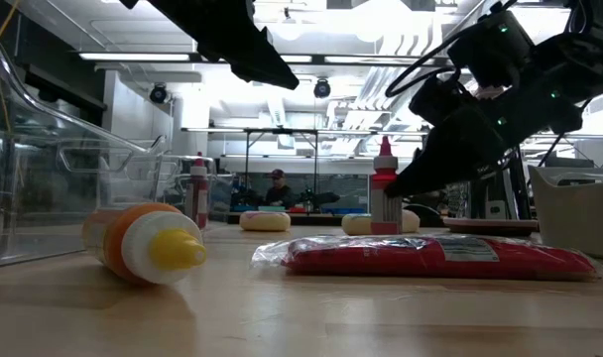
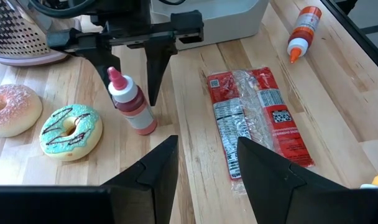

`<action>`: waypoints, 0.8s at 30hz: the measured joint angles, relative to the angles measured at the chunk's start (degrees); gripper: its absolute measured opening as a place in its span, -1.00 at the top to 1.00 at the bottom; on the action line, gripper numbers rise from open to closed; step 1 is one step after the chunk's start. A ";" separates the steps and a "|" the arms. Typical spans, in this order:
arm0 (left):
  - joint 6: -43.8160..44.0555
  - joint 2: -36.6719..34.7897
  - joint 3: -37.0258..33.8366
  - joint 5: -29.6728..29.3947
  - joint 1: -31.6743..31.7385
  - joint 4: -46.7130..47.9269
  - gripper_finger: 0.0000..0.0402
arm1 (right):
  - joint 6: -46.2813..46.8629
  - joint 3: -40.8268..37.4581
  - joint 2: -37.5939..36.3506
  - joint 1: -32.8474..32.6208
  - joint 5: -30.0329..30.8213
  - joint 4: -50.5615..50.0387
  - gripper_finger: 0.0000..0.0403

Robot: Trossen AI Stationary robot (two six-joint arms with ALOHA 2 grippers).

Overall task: Pick & Place Food Item
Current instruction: Put the pink food coloring bottle into the top transparent bin

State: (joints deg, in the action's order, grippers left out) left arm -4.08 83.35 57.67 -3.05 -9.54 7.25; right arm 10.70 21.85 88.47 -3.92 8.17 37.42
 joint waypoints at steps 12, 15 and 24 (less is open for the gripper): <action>0.01 0.02 0.00 -0.02 -0.02 0.00 0.22 | -0.02 0.00 0.00 0.24 -0.66 0.35 0.20; 0.02 0.01 0.00 -0.01 0.00 0.00 0.22 | -0.02 0.00 0.00 0.24 -0.66 0.34 0.27; 0.02 0.02 0.00 -0.02 0.00 0.00 0.22 | -0.03 0.00 0.00 0.24 -0.66 0.38 0.28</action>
State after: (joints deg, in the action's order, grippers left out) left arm -4.05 83.37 57.67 -3.07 -9.54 7.25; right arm 10.67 21.85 88.47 -3.68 7.51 37.80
